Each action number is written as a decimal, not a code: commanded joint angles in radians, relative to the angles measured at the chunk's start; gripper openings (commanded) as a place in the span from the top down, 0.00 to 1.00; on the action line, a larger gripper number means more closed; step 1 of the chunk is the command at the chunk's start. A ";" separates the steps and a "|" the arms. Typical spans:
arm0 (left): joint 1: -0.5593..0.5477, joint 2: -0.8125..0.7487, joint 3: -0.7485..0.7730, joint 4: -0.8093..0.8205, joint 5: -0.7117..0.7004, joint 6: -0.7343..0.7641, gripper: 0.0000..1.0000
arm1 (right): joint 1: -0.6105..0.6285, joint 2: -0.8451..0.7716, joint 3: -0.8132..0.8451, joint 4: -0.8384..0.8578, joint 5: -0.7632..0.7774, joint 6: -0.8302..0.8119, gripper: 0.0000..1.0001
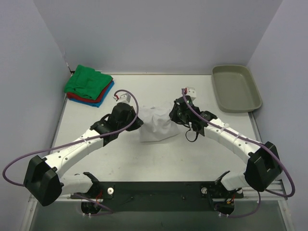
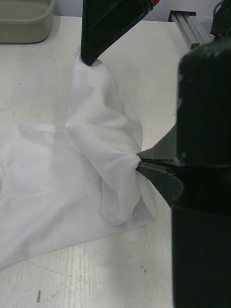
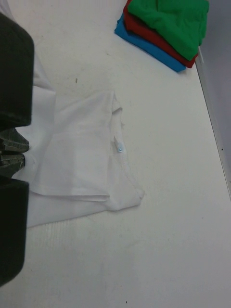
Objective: Fold and stack the t-shirts
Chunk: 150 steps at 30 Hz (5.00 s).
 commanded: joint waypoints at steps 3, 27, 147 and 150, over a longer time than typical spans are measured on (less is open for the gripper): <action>0.059 0.030 0.081 0.070 0.014 0.032 1.00 | -0.043 0.080 0.133 0.042 -0.052 -0.036 1.00; 0.204 0.139 0.109 0.131 0.090 0.032 1.00 | -0.141 0.289 0.315 0.043 -0.213 -0.082 1.00; 0.290 0.369 0.104 0.418 0.003 0.021 0.03 | -0.172 0.465 0.313 0.324 0.052 -0.273 0.00; 0.262 0.278 0.122 0.406 0.037 0.026 0.03 | -0.172 0.379 0.259 0.339 0.052 -0.276 0.00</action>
